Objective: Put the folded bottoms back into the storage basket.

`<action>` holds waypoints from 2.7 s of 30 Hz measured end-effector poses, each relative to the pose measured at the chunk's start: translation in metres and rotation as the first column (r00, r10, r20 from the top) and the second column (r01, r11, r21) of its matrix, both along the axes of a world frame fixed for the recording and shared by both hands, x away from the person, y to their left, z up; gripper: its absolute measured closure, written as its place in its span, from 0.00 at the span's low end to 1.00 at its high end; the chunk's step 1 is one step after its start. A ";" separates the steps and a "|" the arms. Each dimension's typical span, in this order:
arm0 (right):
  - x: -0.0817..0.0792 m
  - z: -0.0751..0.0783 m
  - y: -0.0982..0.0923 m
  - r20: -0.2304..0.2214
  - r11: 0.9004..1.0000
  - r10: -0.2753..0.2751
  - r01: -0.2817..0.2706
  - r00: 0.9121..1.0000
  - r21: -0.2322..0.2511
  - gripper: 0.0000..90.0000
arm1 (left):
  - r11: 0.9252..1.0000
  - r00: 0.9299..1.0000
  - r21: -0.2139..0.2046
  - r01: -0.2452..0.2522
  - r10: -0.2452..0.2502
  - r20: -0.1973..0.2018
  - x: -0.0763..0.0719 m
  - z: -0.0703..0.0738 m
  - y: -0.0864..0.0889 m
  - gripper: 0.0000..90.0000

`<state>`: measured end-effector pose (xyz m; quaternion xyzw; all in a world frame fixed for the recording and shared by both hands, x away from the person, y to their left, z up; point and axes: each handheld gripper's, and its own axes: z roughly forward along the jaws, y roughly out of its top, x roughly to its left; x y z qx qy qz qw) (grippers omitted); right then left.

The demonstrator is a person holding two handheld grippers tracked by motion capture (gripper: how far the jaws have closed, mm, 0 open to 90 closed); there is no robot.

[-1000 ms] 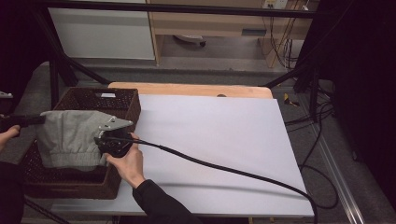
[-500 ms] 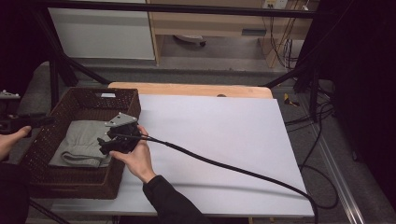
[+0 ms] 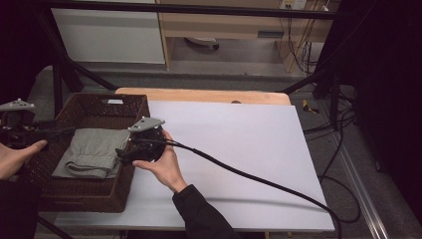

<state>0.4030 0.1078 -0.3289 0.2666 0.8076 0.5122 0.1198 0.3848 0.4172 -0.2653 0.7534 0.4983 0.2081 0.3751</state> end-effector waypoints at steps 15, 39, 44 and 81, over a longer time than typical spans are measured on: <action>-0.001 0.003 -0.060 -0.025 0.999 -0.036 0.036 0.999 -0.018 0.07 | 0.997 0.997 0.025 0.073 -0.074 0.021 -0.001 -0.007 -0.035 0.07; -0.002 -0.016 -0.164 -0.055 0.994 -0.113 0.113 0.992 -0.016 0.06 | 0.978 0.978 0.024 0.208 -0.208 0.006 0.000 -0.041 -0.098 0.05; -0.002 -0.020 -0.182 -0.059 0.991 -0.133 0.133 0.989 -0.012 0.06 | 0.972 0.973 0.027 0.232 -0.232 -0.004 -0.001 -0.049 -0.108 0.05; -0.024 -0.070 -0.338 -0.089 0.971 -0.237 0.237 0.967 -0.014 0.04 | 0.949 0.950 0.054 0.311 -0.309 -0.041 -0.009 -0.082 -0.143 0.05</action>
